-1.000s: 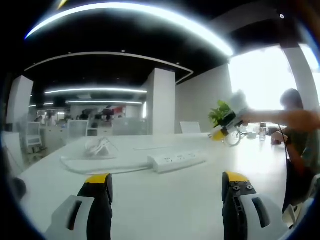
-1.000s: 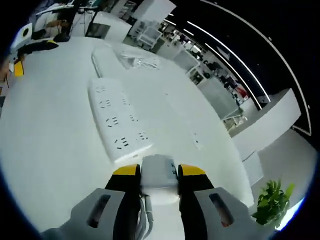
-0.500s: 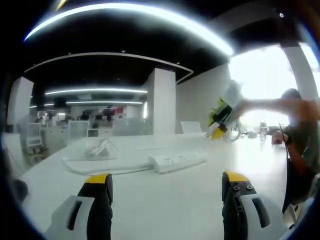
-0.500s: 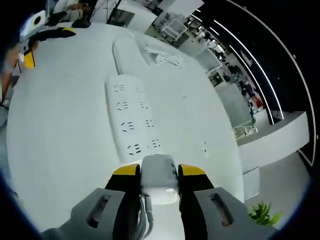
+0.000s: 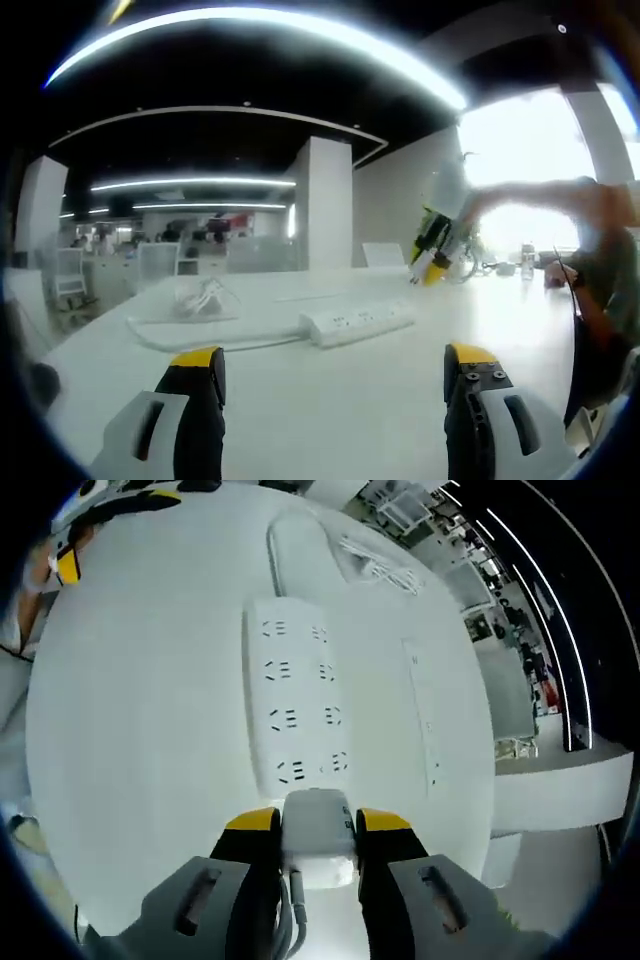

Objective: Straighten the power strip on the desk, plug the charger into it

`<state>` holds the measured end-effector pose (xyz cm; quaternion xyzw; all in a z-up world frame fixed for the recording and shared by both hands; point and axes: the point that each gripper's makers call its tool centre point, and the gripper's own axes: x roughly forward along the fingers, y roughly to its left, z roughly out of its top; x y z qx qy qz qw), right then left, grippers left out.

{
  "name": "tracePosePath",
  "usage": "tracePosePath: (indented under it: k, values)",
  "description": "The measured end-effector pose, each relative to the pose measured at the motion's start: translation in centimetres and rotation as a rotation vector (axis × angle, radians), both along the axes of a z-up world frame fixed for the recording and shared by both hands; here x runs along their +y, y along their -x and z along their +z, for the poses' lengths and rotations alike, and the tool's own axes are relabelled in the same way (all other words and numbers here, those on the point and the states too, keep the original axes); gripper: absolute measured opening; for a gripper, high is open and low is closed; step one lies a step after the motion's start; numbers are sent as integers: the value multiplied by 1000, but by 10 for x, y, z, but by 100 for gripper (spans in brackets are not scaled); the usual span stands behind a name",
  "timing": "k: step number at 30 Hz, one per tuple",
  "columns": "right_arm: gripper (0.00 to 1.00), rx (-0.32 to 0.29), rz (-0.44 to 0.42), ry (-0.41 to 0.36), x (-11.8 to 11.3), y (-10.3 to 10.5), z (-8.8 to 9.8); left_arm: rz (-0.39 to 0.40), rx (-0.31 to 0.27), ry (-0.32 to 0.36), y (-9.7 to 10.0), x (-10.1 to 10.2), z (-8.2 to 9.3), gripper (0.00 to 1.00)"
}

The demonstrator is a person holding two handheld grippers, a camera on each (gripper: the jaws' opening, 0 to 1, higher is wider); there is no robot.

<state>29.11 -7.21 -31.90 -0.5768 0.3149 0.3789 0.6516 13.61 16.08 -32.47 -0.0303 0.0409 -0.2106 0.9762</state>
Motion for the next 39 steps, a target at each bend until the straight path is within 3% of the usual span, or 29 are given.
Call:
tracePosePath:
  k: [11, 39]
  values:
    - [27, 73, 9, 138, 0, -2, -21, 3, 1, -5, 1, -1, 0, 93]
    - [27, 124, 5, 249, 12, -10, -35, 13, 6, -3, 2, 4, -2, 93]
